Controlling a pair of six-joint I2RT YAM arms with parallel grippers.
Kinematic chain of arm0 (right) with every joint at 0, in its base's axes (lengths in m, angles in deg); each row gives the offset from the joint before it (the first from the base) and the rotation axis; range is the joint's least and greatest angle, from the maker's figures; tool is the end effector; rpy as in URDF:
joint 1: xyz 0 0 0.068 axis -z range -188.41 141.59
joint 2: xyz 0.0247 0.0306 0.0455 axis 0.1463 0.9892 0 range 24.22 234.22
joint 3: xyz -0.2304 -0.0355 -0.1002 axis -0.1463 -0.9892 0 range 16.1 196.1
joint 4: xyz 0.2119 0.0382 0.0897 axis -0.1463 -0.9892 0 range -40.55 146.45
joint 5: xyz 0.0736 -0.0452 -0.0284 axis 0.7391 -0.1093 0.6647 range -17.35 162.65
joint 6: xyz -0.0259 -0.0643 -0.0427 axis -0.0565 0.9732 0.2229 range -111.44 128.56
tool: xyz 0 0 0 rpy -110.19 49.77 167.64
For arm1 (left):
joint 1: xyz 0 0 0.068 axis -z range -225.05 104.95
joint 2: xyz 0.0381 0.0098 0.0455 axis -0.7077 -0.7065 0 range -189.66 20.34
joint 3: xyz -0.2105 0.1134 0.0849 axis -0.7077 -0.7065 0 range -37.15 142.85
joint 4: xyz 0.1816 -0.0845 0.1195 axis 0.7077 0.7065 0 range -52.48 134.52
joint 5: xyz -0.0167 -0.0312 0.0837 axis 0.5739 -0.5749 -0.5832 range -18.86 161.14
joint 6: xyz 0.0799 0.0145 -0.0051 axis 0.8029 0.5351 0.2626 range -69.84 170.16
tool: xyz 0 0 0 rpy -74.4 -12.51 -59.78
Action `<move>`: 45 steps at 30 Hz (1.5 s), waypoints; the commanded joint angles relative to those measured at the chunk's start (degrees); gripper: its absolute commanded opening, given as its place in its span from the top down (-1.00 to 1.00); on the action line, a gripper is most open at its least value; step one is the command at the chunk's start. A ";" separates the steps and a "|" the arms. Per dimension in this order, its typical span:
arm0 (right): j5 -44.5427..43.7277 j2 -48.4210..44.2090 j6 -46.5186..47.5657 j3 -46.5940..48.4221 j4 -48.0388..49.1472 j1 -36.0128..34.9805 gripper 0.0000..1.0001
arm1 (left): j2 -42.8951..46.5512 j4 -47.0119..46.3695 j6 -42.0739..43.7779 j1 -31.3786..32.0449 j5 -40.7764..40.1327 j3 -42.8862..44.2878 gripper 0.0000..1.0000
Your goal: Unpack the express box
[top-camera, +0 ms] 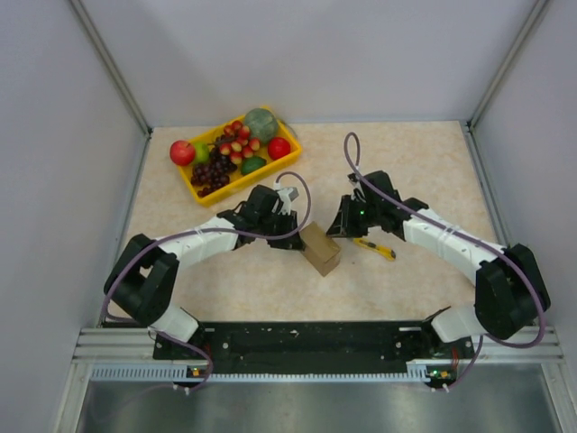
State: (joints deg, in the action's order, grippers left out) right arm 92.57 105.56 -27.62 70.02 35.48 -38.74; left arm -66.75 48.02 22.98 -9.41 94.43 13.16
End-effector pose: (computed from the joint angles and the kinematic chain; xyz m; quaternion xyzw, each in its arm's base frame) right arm 0.2421 0.1695 0.2043 -0.0143 0.9227 0.3270 0.2037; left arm 0.2353 -0.2030 0.1749 0.1406 0.9043 -0.3463 0.2064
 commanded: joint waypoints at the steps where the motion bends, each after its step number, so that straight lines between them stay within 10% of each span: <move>1: 0.82 -1.71 -2.75 -0.56 2.34 -3.07 0.68 | -3.78 -4.44 -3.84 -0.22 5.27 4.53 0.53; 21: -3.93 5.58 -7.15 8.40 6.12 -15.72 0.67 | -11.88 -21.23 -19.13 -8.21 18.29 -4.42 0.57; 31: -12.43 3.83 -6.44 10.78 2.34 -17.49 0.67 | -6.09 6.98 -12.37 -13.49 -5.95 -1.70 0.54; 38: -19.83 0.31 -4.60 8.76 -3.28 -17.57 0.33 | 1.21 9.89 -11.06 -13.67 -9.15 -1.26 0.11; 45: -22.73 2.76 -3.98 5.50 -4.34 -17.57 -0.16 | 7.72 -2.49 -10.87 -13.67 5.52 -7.84 -0.02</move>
State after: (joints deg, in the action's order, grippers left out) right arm 72.77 107.31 -32.56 76.66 32.53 -55.87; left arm -62.23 53.18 11.42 -22.92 91.52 8.79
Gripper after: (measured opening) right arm 0.554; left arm 0.507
